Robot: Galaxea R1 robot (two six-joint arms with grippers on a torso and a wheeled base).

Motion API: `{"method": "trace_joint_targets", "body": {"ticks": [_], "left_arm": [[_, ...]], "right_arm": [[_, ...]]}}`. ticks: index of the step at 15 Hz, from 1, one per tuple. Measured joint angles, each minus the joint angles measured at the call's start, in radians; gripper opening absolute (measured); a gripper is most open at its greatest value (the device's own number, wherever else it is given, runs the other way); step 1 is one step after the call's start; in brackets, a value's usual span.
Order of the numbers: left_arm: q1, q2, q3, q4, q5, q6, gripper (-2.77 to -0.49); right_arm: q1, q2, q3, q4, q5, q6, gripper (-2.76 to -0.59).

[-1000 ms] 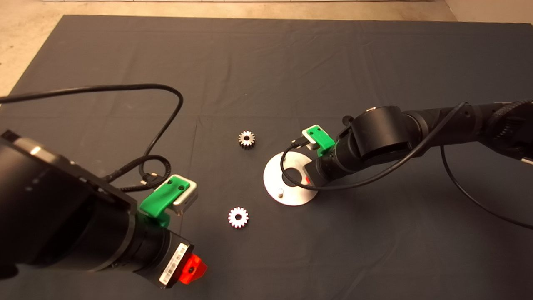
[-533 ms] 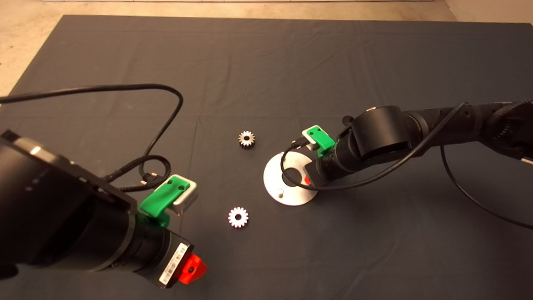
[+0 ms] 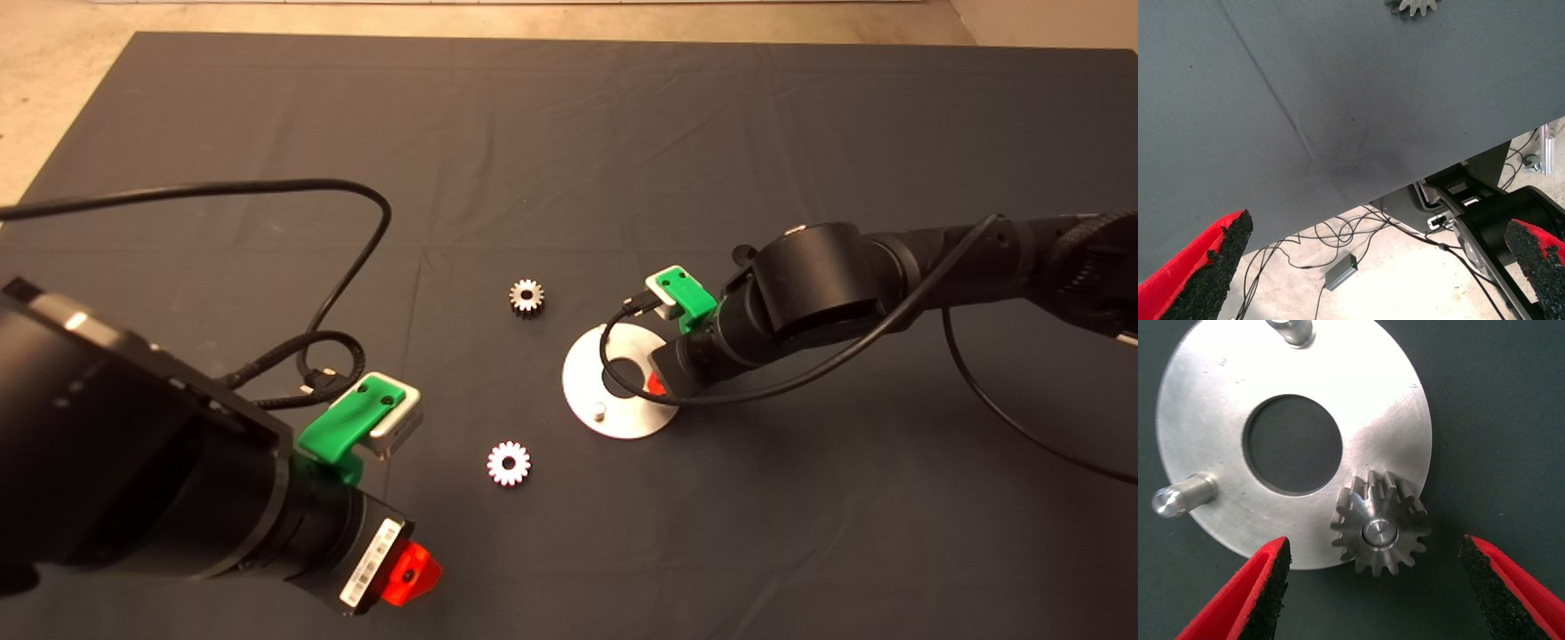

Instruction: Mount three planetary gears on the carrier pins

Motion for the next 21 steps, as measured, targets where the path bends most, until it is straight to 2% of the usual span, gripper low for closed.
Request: {"method": "trace_joint_targets", "body": {"ticks": [1,2,4,6,7,9,11,13,15,17,19,21], "left_arm": [[0.000,0.000,0.000,0.000,0.000,0.000,-0.50],[0.000,0.000,0.000,0.000,0.000,0.000,-0.50],[0.000,0.000,0.000,0.000,0.000,0.000,-0.50],[0.000,0.000,0.000,0.000,0.000,0.000,-0.50],[0.000,0.000,0.000,0.000,0.000,0.000,-0.50],[0.000,0.000,0.000,0.000,0.000,0.000,-0.50],[0.000,0.001,0.000,0.000,0.000,0.000,-0.50],[0.000,0.003,0.000,0.000,0.000,0.000,-0.50],[0.000,0.003,0.000,0.000,0.000,0.000,-0.50],[0.000,0.003,0.000,0.000,0.000,0.000,-0.50],[0.000,0.003,0.000,0.000,0.000,0.000,-0.50],[0.000,0.007,0.000,0.000,0.000,0.000,-0.50]], "right_arm": [[0.018,-0.006,0.025,0.011,0.001,0.010,-1.48],[0.037,-0.017,0.054,0.031,0.001,0.018,-1.35],[0.078,-0.054,0.122,0.073,0.001,0.045,-1.34],[0.116,-0.109,0.205,0.102,0.000,0.080,-1.34],[0.126,-0.141,0.260,0.111,0.000,0.106,-1.34],[0.129,-0.209,0.357,0.139,0.002,0.147,-1.34],[0.129,-0.281,0.398,0.144,-0.002,0.169,-1.34],[0.115,-0.316,0.420,0.136,-0.005,0.181,-1.34],[0.070,-0.330,0.436,0.117,-0.002,0.184,-1.34],[0.028,-0.338,0.444,0.057,-0.001,0.188,-1.34],[-0.001,-0.349,0.449,-0.006,-0.003,0.191,-1.34],[-0.018,-0.349,0.461,-0.040,-0.002,0.191,-1.34]]}}
